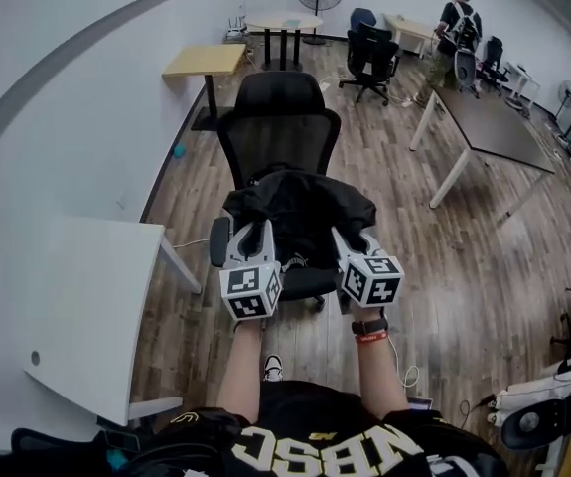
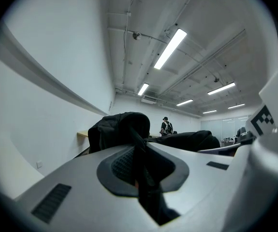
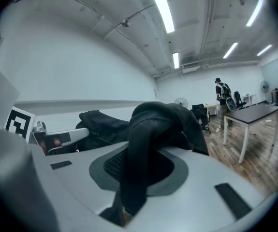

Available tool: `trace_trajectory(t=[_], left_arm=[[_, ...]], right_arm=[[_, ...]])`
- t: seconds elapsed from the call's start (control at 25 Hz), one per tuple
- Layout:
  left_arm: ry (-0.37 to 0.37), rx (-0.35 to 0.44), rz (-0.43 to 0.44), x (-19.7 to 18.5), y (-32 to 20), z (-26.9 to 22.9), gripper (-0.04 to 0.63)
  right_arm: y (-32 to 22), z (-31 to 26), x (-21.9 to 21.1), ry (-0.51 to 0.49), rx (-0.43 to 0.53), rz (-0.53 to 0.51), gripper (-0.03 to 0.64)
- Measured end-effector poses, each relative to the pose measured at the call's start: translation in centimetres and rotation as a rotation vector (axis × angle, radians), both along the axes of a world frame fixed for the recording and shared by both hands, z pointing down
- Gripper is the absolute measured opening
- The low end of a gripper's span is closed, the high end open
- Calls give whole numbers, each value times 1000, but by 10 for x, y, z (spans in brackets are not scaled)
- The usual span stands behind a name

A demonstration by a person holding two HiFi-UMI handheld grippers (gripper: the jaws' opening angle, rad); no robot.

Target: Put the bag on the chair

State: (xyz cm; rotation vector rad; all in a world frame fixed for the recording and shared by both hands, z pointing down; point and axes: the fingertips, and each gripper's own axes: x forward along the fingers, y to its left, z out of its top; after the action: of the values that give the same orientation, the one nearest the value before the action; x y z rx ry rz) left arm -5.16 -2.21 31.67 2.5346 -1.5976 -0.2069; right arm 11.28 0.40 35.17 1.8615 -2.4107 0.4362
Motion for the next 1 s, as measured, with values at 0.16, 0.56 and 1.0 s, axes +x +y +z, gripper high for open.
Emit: trace_trajectory(t=[0.16, 0.56, 1.0], left_arm=[[-18, -22, 26, -15, -40, 18, 48], [-7, -71, 35, -39, -118, 40, 48], [-52, -167, 14, -30, -208, 96, 48]], right_arm=[[-47, 19, -14, -35, -25, 21, 78], [-128, 41, -43, -29, -79, 2, 78], [-224, 95, -37, -34, -166, -43, 80]])
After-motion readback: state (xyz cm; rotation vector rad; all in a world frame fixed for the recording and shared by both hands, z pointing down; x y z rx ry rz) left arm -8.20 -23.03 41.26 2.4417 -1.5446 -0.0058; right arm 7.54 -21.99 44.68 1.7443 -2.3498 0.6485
